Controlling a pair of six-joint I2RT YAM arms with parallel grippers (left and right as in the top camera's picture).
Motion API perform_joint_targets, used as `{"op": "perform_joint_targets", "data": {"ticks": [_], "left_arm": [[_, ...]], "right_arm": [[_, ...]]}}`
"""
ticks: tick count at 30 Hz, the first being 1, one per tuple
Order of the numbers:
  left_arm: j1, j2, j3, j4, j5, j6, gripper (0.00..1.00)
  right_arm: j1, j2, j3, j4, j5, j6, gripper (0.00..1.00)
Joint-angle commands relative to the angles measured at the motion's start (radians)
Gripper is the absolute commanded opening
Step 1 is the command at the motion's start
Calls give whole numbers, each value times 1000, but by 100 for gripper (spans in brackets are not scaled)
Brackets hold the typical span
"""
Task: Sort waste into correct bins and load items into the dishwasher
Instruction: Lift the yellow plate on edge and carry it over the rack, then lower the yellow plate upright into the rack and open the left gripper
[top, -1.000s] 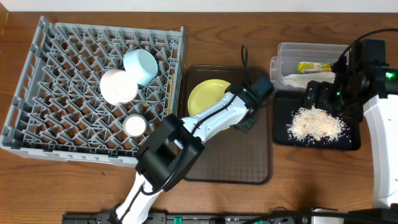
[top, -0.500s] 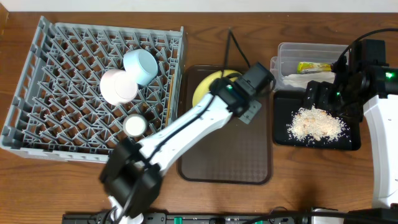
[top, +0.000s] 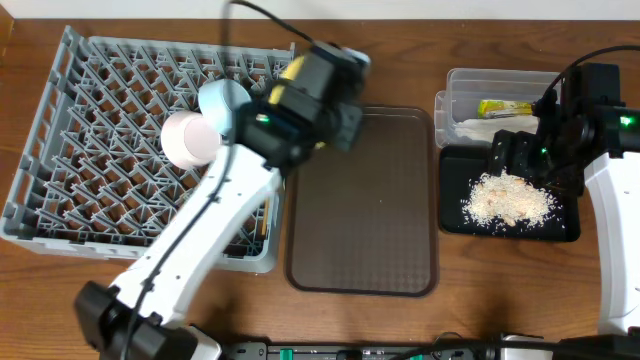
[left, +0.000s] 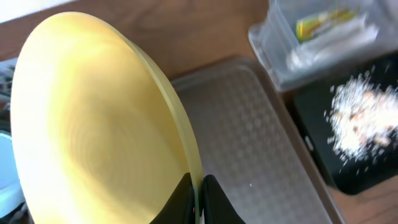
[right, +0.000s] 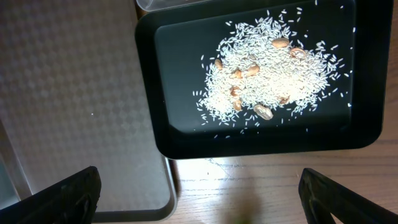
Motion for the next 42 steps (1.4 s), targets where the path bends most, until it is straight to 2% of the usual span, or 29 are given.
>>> {"op": "perform_joint_targets", "data": {"ticks": [1,8,15,42], "left_arm": [[90,-19,-1,-1,151,-61,8],[266,-11,-1,-1,472,-76,7],[372,-5,-1,-1,649,-77,8],[447,149,-2,-7,664,-102,8]], "right_arm": [[-3,-3,0,-1,6,-8,99],[-3,-3,0,-1,5,-8,99],[-3,-3,0,-1,6,-8,99],[-3,-3,0,-4,6,-8,99]]}}
